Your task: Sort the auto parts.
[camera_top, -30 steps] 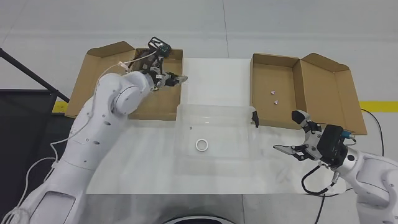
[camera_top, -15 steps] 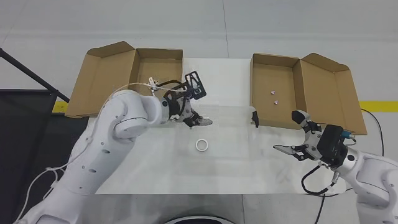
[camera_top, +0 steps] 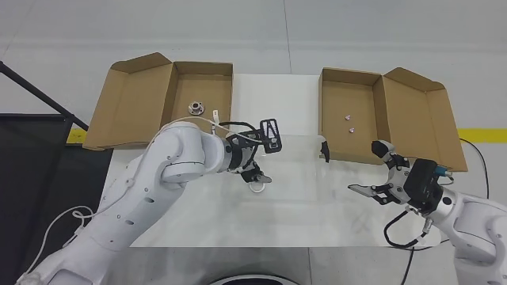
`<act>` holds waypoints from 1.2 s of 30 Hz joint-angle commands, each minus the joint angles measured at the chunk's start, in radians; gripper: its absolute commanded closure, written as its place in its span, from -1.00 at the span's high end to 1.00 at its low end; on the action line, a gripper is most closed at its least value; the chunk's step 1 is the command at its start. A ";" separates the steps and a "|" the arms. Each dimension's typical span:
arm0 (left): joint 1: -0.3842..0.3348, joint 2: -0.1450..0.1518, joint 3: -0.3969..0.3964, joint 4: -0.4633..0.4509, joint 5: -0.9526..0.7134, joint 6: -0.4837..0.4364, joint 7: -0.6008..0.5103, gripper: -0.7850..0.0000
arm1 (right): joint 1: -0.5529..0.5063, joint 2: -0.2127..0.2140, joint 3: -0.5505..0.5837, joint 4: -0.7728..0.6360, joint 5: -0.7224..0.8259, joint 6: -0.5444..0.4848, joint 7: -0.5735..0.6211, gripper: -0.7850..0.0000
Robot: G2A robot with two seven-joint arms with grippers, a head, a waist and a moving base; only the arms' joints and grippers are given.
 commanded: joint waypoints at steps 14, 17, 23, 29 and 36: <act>-0.011 -0.007 0.087 0.007 0.035 0.007 -0.025 0.83 | 0.000 0.000 0.000 0.000 0.000 0.000 0.000 1.00; -0.033 -0.013 0.111 0.038 0.025 0.025 -0.056 0.56 | 0.000 0.000 0.000 0.000 0.000 0.000 0.000 1.00; -0.064 -0.018 0.128 0.107 0.012 0.054 -0.066 0.33 | 0.000 0.000 0.000 0.000 0.000 0.000 0.000 1.00; -0.080 -0.023 0.152 0.169 -0.039 0.043 -0.091 0.17 | 0.000 0.000 0.000 0.000 0.000 0.000 0.000 1.00; -0.112 -0.034 0.193 0.245 -0.072 0.046 -0.111 0.17 | 0.000 0.000 0.000 0.000 0.000 0.000 0.000 1.00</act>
